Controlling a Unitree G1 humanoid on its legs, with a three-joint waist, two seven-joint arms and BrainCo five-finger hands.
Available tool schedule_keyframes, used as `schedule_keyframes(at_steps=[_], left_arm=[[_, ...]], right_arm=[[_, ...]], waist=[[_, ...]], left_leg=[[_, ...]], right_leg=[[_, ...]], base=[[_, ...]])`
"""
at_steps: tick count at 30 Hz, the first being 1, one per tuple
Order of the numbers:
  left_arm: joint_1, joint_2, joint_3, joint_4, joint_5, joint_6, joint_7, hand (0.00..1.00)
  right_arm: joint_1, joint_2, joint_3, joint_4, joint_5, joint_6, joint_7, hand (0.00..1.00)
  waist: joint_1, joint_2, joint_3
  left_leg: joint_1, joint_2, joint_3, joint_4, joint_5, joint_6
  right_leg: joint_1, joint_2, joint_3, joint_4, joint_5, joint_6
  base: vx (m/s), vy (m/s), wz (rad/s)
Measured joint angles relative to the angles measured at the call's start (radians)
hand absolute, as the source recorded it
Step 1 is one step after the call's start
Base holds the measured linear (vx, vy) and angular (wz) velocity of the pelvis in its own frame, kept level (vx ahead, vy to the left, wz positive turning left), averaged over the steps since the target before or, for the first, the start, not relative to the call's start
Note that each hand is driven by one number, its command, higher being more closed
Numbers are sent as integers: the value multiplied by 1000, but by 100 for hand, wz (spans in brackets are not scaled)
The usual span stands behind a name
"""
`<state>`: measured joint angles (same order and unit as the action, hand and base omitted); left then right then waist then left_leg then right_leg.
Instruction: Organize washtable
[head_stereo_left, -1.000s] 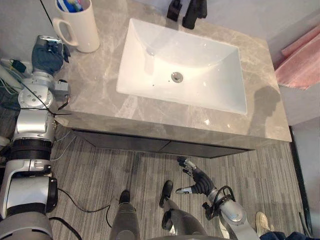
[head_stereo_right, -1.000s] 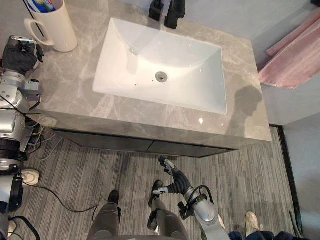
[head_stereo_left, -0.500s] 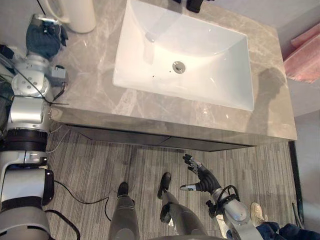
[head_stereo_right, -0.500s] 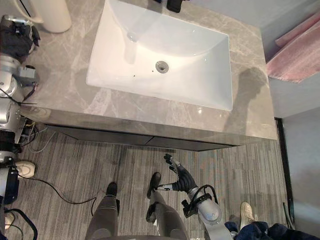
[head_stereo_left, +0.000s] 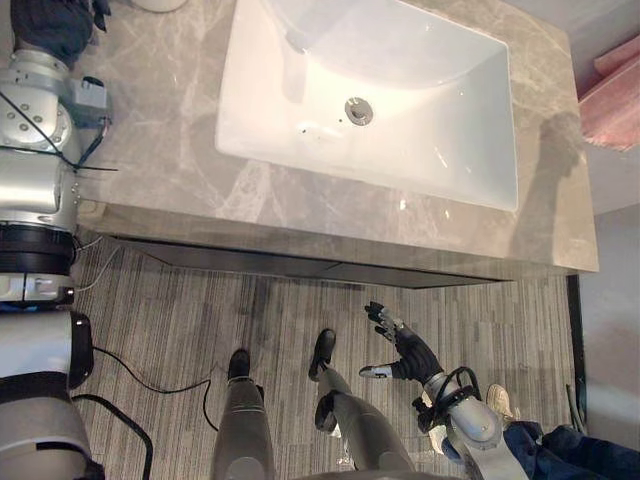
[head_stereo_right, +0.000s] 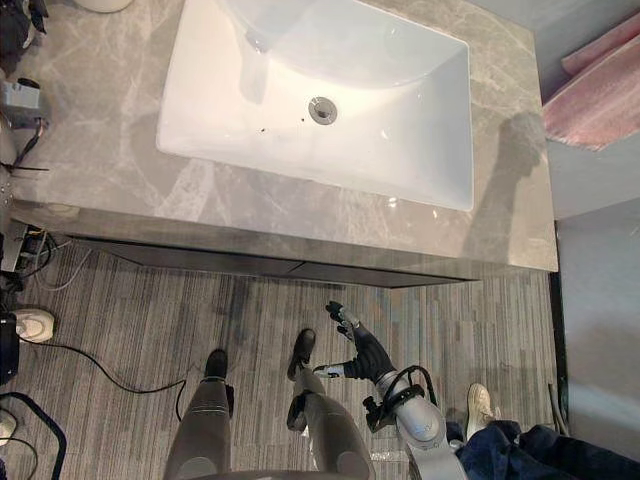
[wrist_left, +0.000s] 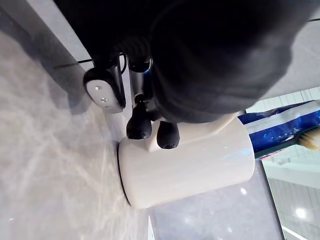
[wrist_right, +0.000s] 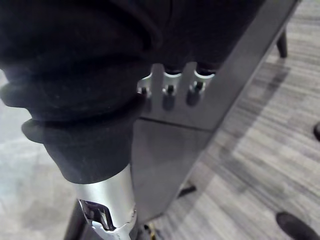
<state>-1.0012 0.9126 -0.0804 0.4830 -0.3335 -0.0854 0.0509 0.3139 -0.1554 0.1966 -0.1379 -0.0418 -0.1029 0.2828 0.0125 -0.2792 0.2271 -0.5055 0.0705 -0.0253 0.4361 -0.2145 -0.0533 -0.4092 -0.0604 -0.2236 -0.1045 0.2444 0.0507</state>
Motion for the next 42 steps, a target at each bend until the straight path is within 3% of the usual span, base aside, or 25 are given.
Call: schedule_keyframes(at_steps=[7,19,23,26,30,32,34,42], left_arm=[[-21,7,-6,-1,-1,0,0,100],[-50,18,-46,-1,0,1,7,100],[-107,46,-85,25,0,1,9,100],[-122,52,-85,39,-2,1,16,100],[-137,53,-84,37,-8,1,13,100],[-160,54,-87,38,-9,1,13,100],[-161,58,-86,40,-9,1,15,100],[-168,42,-106,69,-8,1,15,100]], right_arm=[[0,-1,0,0,0,-3,0,0],[22,-2,2,0,0,-7,6,0],[26,-2,1,0,0,-8,5,0],[27,-2,1,-1,0,-8,4,0],[26,-1,2,0,-1,-9,1,0],[32,1,3,-1,-1,-9,-1,0],[29,2,0,-2,-1,-10,-5,0],[31,1,1,0,-1,-9,-4,0]], waist=[[1,-11,8],[-8,-17,10],[-21,-39,12],[-31,-40,12],[-39,-32,13],[-41,-38,9],[-40,-41,7],[-52,-37,7]], left_leg=[[-5,0,6,5,-1,2],[-11,-3,14,25,-12,11],[-16,-3,24,31,-14,13],[-23,-2,32,51,-25,19],[-22,25,60,28,-21,33],[-20,29,60,20,-20,33],[-21,28,61,20,-17,26],[-21,29,52,13,-11,18]], right_leg=[[-6,-1,9,0,-18,25],[-4,-7,13,0,-13,25],[-12,-7,24,0,-3,12],[-15,-7,31,0,-7,6],[-18,7,31,6,-96,22],[-7,5,30,55,-55,-26],[3,10,35,15,-26,-11],[4,16,46,4,3,-21]], base=[[-24,45,-2],[-12,45,-1],[-13,39,-6],[-34,59,-10],[-8,48,-18],[123,10,-10],[155,-24,-6],[-24,4,-3]])
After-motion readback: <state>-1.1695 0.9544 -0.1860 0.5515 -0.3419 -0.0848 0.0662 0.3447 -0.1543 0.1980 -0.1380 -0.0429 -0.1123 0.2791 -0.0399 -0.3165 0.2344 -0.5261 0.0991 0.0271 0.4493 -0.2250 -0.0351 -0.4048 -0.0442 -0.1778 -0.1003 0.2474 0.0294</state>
